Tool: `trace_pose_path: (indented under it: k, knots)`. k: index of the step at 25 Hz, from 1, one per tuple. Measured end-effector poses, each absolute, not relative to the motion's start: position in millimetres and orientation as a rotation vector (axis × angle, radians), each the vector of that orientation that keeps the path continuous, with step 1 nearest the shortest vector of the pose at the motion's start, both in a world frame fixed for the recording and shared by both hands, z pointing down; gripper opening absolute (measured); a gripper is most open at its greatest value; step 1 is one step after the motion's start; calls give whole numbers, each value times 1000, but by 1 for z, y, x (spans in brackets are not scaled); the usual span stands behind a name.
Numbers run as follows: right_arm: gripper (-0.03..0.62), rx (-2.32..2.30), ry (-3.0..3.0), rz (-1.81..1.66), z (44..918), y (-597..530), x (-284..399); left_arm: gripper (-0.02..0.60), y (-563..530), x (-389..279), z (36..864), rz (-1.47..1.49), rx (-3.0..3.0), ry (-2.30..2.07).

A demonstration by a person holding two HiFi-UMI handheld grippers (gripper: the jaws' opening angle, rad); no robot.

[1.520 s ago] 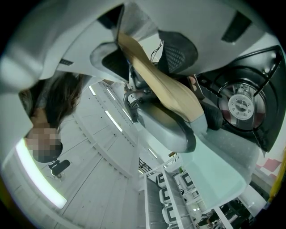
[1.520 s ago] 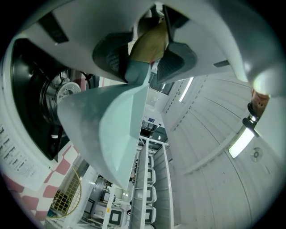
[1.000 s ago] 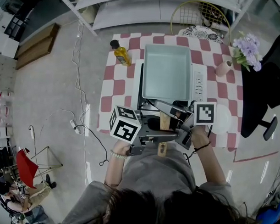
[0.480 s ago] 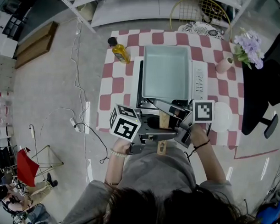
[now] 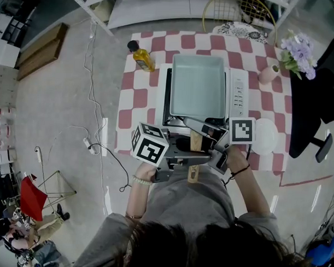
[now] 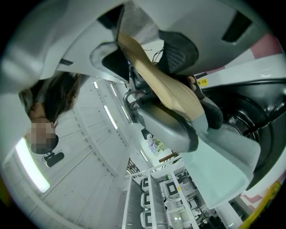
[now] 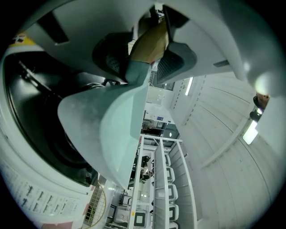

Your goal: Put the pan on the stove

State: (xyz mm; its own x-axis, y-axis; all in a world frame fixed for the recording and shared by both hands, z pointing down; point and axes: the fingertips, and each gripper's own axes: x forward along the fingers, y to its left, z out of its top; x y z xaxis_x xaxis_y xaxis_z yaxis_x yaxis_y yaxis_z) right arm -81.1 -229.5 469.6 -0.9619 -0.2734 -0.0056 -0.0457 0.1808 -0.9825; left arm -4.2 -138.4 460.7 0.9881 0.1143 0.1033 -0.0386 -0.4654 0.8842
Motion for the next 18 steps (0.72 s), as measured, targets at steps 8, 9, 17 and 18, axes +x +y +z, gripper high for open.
trace_pose_path:
  k: [8,9,17,18]
  knots:
    - [187,-317,2262,-1891,475,-227,-81,218,-136,-5,465,172,2032,55]
    - [187,-315,2262,-1891,476,-227,-82,218,-136,-5,465,172,2031,55]
    - [187,-324,2243,-1917,482,-225,-82,218,-134,-6,469,167,2015,59]
    - [187,-324,2243,-1918,483,-224,-82,218,-134,-6,469,167,2013,59]
